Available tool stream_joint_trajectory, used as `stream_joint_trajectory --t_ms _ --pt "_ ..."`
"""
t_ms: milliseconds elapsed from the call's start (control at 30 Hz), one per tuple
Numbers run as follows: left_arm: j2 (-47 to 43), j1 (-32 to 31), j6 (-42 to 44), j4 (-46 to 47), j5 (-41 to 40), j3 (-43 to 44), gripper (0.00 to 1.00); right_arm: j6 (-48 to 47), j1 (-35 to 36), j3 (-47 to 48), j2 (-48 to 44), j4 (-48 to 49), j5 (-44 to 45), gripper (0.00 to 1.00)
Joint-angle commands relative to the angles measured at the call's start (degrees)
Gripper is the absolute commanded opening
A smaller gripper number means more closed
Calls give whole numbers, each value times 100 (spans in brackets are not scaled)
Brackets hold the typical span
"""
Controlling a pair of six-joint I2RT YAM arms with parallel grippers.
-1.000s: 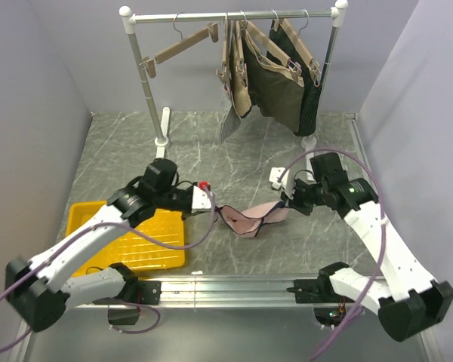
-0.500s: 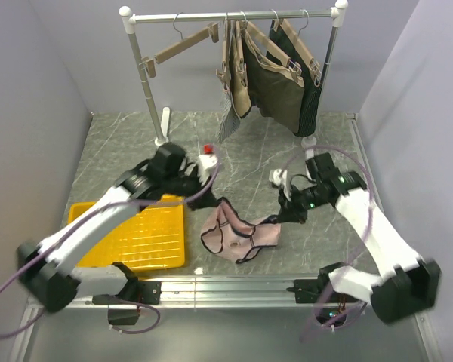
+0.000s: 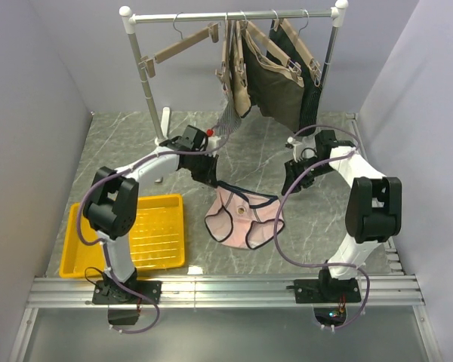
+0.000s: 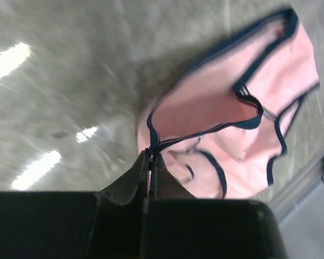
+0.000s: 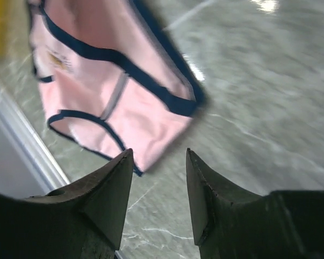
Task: Clip the underwear to the hanger
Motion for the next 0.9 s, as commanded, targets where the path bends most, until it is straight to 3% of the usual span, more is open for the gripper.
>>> stream_joint_trajectory --t_ms 0,267,400,733,867 --pt "278 232 -175 134 -193 521 0 944 -14 101 -198 770 579 51" --pt "657 259 -131 55 45 759 0 2113 609 -67 -111 1281 1422 38" --pt "596 259 -96 116 19 645 1 2702 1101 21 47 1378 1897 41" --pt "517 259 1 116 -25 548 3 2967 1524 259 776 1308 2961 44" --pt "517 259 18 151 -8 504 3 2958 1524 249 873 1369 3005 36"
